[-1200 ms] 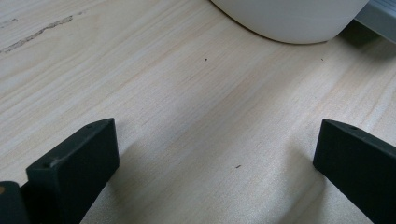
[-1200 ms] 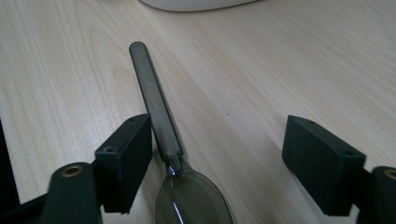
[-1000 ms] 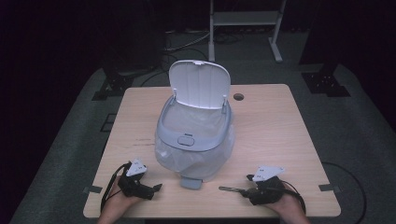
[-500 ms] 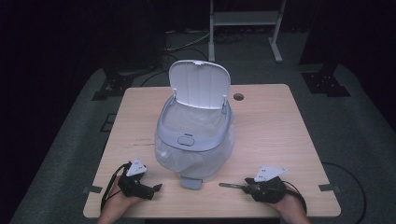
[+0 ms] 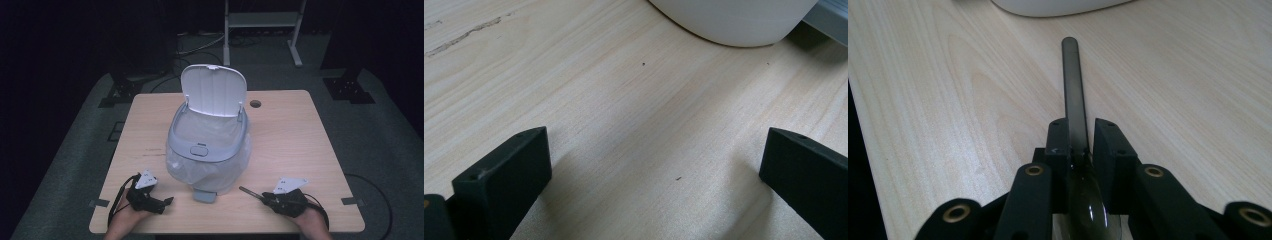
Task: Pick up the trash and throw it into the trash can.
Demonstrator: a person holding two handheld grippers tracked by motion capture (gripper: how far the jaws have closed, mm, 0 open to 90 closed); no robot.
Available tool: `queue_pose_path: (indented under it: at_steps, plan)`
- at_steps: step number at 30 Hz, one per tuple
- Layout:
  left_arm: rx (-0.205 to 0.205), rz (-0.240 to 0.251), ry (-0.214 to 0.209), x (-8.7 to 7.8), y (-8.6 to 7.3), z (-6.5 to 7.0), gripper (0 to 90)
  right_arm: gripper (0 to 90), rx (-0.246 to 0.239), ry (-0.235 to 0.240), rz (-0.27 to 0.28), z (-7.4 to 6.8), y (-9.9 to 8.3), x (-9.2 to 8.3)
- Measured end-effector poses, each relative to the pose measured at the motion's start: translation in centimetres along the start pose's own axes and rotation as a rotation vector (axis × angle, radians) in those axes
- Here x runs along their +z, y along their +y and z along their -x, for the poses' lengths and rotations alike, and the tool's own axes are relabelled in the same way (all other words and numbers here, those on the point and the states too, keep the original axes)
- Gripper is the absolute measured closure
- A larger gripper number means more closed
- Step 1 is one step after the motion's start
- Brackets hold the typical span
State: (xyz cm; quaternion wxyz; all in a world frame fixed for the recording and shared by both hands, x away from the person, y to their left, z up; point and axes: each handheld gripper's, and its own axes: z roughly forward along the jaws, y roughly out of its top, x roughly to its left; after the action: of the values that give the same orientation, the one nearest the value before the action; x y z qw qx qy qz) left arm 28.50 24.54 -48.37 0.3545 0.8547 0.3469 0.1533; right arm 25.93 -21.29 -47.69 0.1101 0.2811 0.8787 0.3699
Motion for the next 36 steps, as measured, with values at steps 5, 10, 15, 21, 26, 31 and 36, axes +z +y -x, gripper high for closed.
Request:
queue_pose_path:
  at_steps: [5,10,15,21,26,31,36]
  plan:
    - [0.000,0.000,0.000,0.0,0.0,0.0,0.0,78.8,-0.003,0.003,-0.005,0.1,0.1,0.0]
    - [0.000,0.000,0.000,0.0,0.0,0.0,0.0,78.9,0.008,0.012,-0.007,0.3,0.1,-0.1]
    - [0.001,0.000,0.000,0.0,0.0,0.0,0.0,78.8,0.026,0.013,0.010,0.8,0.2,-0.6]
    - [0.000,0.000,0.000,0.0,0.0,0.0,0.0,78.9,0.037,0.010,0.022,1.2,0.3,-1.1]
    - [0.000,0.000,0.000,0.0,0.0,0.0,0.0,78.9,0.052,0.011,0.032,1.5,0.4,-1.6]
    - [0.000,0.000,0.000,0.0,0.0,0.0,0.0,78.9,0.057,0.015,0.042,1.8,0.6,-2.1]
    - [0.000,0.000,0.000,0.0,0.0,0.0,0.0,78.9,0.068,0.024,0.055,2.0,0.7,-2.5]
